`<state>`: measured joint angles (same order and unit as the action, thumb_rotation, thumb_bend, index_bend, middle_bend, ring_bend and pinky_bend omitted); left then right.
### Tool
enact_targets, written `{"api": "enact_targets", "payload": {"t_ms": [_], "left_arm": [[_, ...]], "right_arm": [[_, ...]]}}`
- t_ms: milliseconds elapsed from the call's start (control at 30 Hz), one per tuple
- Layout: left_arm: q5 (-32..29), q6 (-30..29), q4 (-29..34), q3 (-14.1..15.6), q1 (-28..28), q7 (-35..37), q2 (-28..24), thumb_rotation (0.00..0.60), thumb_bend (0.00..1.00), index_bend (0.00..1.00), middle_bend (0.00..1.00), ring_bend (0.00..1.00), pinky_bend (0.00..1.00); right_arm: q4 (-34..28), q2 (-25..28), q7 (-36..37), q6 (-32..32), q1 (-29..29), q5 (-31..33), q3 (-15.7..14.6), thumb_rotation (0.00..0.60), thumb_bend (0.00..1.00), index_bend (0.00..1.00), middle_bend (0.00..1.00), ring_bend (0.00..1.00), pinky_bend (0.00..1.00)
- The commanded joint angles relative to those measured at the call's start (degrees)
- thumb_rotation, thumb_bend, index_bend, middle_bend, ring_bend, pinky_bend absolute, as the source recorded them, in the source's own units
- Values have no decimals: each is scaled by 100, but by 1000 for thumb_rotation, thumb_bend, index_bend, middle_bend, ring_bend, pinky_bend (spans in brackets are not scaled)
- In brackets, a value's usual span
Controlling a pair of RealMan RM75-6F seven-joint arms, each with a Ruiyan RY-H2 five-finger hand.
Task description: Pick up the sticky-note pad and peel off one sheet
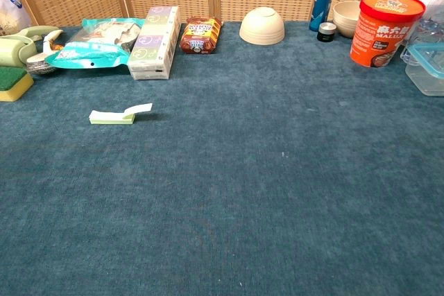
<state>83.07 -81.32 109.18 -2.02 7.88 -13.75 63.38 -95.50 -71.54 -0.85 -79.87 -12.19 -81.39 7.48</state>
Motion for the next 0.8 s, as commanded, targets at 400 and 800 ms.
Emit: {"api": "enact_targets", "payload": {"t_ms": [400, 800], "left_arm": [[-7, 20, 26, -27, 30, 41, -87, 600, 284, 347, 563, 468, 503], [-493, 1300, -213, -508, 997, -5, -332, 600, 285, 347, 638, 535, 545]], "right_arm": [[53, -18, 94, -52, 36, -31, -14, 600, 424, 197, 309, 136, 246], [79, -42, 116, 16, 39, 56, -13, 600, 425, 197, 309, 136, 246]]}}
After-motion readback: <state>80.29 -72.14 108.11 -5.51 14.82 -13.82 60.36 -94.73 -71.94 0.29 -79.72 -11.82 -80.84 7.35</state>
